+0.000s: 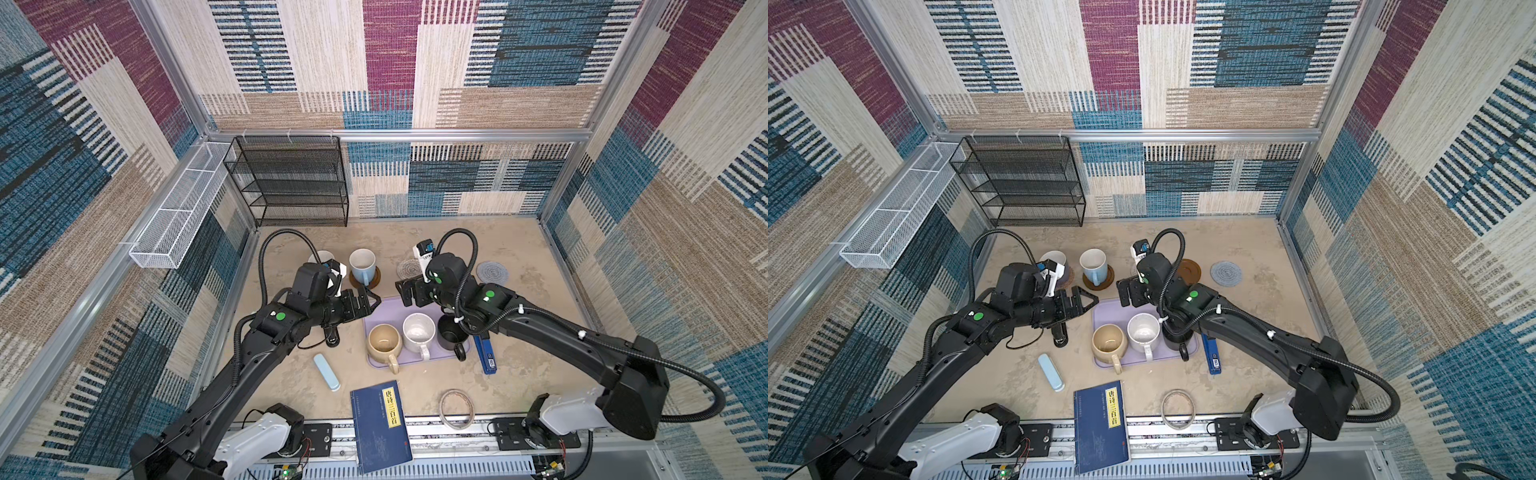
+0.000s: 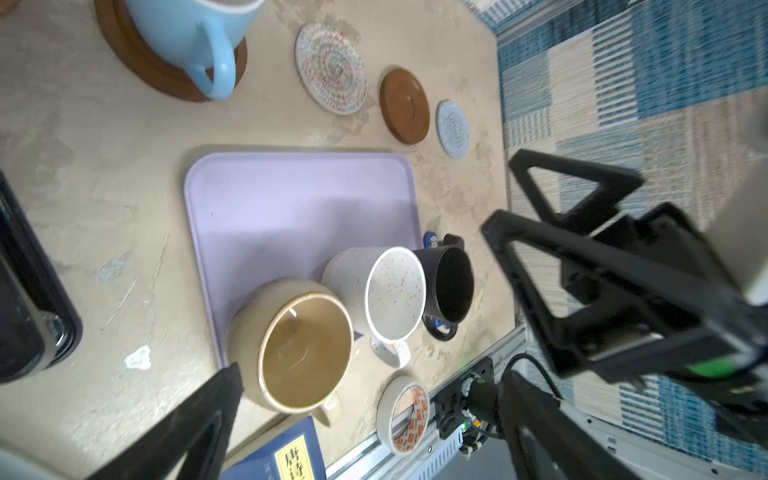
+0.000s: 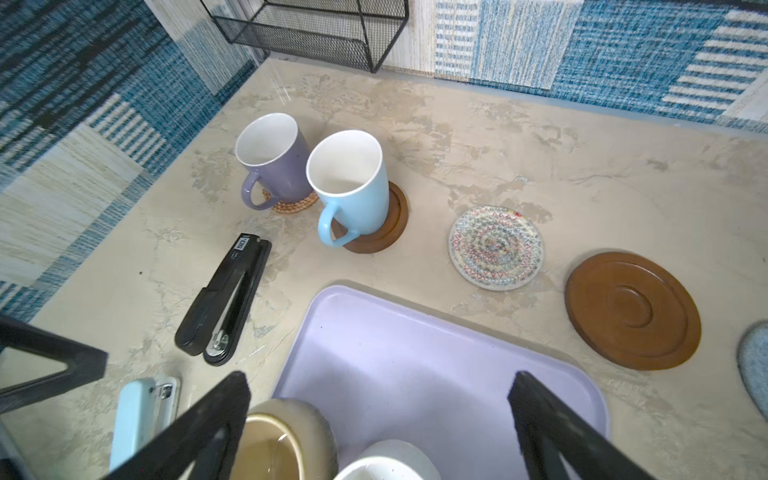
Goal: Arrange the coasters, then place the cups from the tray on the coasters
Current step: 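Withdraw the right gripper and move both grippers back over the tray, then lower the left gripper onto the beige stoneware mug and grasp its rim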
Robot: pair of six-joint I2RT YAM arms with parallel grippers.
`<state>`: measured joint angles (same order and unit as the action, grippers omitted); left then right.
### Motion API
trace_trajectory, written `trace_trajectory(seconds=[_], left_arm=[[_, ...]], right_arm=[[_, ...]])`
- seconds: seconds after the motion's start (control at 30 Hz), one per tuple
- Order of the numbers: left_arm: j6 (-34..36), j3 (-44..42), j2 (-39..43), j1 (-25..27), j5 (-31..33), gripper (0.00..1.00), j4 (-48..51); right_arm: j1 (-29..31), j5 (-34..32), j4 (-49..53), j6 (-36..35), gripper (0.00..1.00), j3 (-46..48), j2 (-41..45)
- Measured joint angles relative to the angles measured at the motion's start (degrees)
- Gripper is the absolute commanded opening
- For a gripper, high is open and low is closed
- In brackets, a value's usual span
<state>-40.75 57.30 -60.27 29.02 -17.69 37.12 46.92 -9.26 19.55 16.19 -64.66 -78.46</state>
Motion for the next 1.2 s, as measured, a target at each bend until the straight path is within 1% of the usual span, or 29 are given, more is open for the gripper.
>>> trace_trajectory(seconds=[0.13,0.27,0.37,0.43,0.53,0.57,0.67,0.73,0.9,1.0,1.13,1.2], left_arm=[[-0.07,2.27,-1.29,8.22,6.91,1.0,5.55],[-2.51,1.92,-1.9,14.12,13.22,1.0,8.5],[-4.48,1.07,-3.17,18.82,15.41,1.0,9.16],[-5.81,0.96,-3.91,21.86,17.38,1.0,9.64],[-7.87,0.92,-4.48,24.37,19.08,0.99,10.12],[-9.31,0.87,-4.74,25.75,21.29,1.0,10.19],[-11.13,0.66,-6.4,30.53,22.01,1.0,10.6],[-12.74,0.55,-7.58,32.04,23.61,0.99,10.97],[-15.78,-0.42,-10.88,34.77,25.33,0.99,11.39],[-16.72,-1.38,-12.11,35.01,26.6,1.0,10.4],[-17.77,-2.56,-14.1,35.19,27.91,0.95,8.24],[-17.79,-2.56,-15.78,35.23,28.13,0.95,7.1]], right_arm=[[-0.02,1.14,0.96,-0.2,1.0,2.6,3.96],[-0.04,5.16,1.66,-0.2,1.0,8.17,9.53],[-0.07,9.09,1.51,-0.2,1.0,11.98,13.4],[-0.13,10.88,1.64,-0.2,1.0,13.0,14.19],[-0.17,12.28,1.44,-0.17,1.0,14.05,14.67],[-0.17,12.35,1.2,-0.13,1.0,14.99,15.28],[-0.39,12.66,2.73,0.55,1.0,17.31,16.9],[-0.74,11.8,3.48,1.25,1.0,17.53,17.09],[-1.99,9.64,5.14,2.49,1.0,18.03,16.65],[-2.21,9.29,5.31,3.5,1.0,19.21,17.38],[-2.45,9.7,5.31,4.72,1.0,20.13,18.67],[-2.64,9.73,5.31,4.9,1.0,20.37,18.99]])
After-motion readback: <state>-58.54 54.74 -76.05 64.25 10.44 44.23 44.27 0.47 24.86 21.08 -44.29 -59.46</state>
